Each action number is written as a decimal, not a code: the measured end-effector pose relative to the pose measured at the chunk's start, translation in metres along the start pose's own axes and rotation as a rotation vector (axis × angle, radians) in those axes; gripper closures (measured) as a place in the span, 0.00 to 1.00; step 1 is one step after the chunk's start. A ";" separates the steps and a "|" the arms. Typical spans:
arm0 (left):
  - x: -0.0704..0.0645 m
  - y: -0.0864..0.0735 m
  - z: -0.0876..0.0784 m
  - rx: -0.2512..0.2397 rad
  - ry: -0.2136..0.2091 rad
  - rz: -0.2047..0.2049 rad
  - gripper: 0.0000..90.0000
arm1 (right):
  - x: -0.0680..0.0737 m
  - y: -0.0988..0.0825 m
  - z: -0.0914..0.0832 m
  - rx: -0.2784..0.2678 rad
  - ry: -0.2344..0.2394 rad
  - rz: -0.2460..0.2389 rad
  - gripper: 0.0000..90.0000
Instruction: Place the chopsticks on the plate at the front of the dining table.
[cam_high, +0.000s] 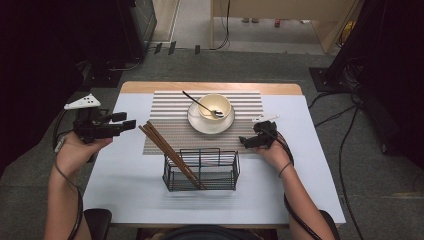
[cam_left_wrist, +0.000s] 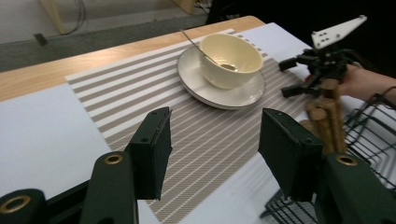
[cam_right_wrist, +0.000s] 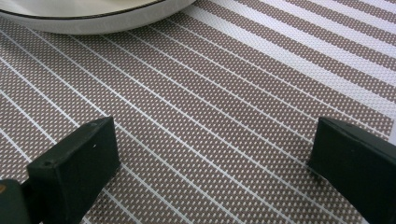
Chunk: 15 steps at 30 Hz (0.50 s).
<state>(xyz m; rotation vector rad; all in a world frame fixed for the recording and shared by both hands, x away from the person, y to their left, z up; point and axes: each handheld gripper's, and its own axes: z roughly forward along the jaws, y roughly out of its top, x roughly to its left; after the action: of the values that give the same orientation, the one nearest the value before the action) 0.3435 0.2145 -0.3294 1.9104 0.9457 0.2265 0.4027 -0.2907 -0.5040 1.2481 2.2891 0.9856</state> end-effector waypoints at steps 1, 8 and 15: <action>-0.001 0.001 -0.001 0.002 -0.008 0.001 0.49 | 0.000 0.000 0.000 0.000 0.001 -0.001 0.01; -0.006 0.005 -0.007 -0.012 -0.082 0.003 0.51 | 0.000 0.000 0.000 0.000 0.000 0.000 0.01; -0.008 0.005 -0.004 -0.029 -0.131 0.025 0.53 | 0.000 0.000 0.000 0.000 0.001 0.000 0.01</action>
<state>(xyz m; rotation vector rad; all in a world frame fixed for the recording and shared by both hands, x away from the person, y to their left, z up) 0.3384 0.2102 -0.3214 1.8869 0.8279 0.1276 0.4027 -0.2906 -0.5040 1.2473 2.2894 0.9862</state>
